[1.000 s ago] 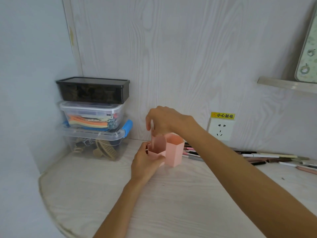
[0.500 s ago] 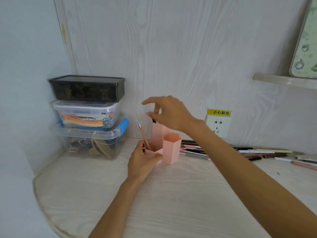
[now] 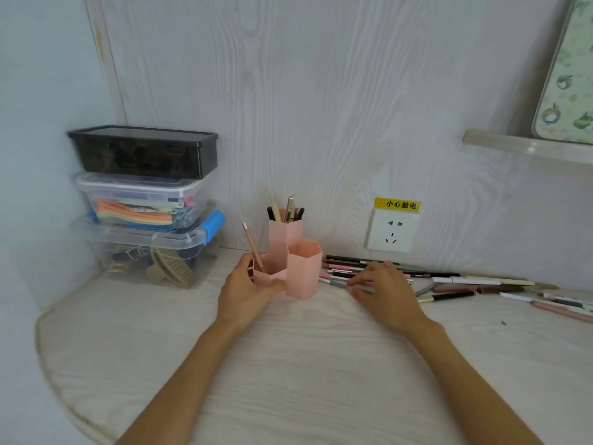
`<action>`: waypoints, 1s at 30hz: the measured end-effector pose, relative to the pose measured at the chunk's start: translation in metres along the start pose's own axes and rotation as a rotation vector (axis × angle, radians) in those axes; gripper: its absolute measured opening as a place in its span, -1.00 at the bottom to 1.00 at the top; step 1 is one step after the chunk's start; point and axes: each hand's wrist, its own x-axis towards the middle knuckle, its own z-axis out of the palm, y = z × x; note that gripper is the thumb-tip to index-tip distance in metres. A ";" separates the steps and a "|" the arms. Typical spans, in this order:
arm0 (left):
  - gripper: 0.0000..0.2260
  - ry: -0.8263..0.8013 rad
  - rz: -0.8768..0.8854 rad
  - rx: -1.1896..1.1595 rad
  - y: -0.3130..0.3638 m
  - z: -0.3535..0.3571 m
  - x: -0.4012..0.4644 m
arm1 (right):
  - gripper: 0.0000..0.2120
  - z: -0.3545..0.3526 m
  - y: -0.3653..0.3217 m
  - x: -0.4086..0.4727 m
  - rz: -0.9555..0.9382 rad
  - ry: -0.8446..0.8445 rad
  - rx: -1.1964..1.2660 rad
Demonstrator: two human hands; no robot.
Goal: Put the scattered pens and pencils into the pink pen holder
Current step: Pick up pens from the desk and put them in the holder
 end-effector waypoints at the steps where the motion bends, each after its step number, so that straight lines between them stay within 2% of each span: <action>1: -0.52 0.003 -0.001 0.004 -0.001 0.000 0.000 | -0.86 -0.001 0.001 0.000 -0.025 0.011 -0.034; 3: -0.51 0.011 -0.005 0.011 -0.001 0.001 0.001 | -0.86 -0.006 0.001 -0.001 -0.036 0.040 -0.039; 5: -0.52 0.015 -0.007 0.015 -0.001 0.001 0.002 | -0.88 -0.015 0.002 0.000 0.016 0.136 0.054; 8: -0.52 0.015 -0.012 0.010 0.001 0.002 0.000 | -0.95 -0.030 -0.005 0.006 0.139 0.326 0.384; 10: -0.52 0.014 -0.013 0.005 0.002 0.002 0.000 | -0.97 -0.041 -0.020 0.019 0.182 0.352 0.654; 12: -0.52 0.008 -0.012 0.003 0.002 0.000 -0.001 | -0.96 -0.054 -0.040 0.034 0.153 0.357 0.866; 14: -0.52 0.005 -0.009 -0.005 0.002 -0.001 -0.002 | -0.83 -0.068 -0.063 0.048 0.070 0.365 1.006; 17: -0.52 0.008 -0.008 -0.007 0.003 -0.002 -0.004 | -0.42 -0.075 -0.094 0.067 -0.055 0.409 0.911; 19: -0.52 0.009 -0.004 -0.005 0.004 -0.002 -0.005 | -0.26 -0.068 -0.109 0.077 -0.104 0.465 0.767; 21: -0.52 0.012 0.003 -0.010 0.005 -0.002 -0.005 | -0.22 -0.057 -0.116 0.082 -0.112 0.471 0.657; 25: -0.52 0.008 -0.005 0.002 0.007 -0.001 -0.006 | -0.17 -0.035 -0.119 0.080 -0.079 0.369 0.463; 28: -0.53 0.009 -0.005 0.006 0.008 0.000 -0.004 | -0.14 -0.033 -0.115 0.081 -0.105 0.422 0.451; 30: -0.53 0.011 -0.013 0.006 0.008 0.000 -0.004 | -0.19 -0.034 -0.114 0.083 -0.173 0.439 0.412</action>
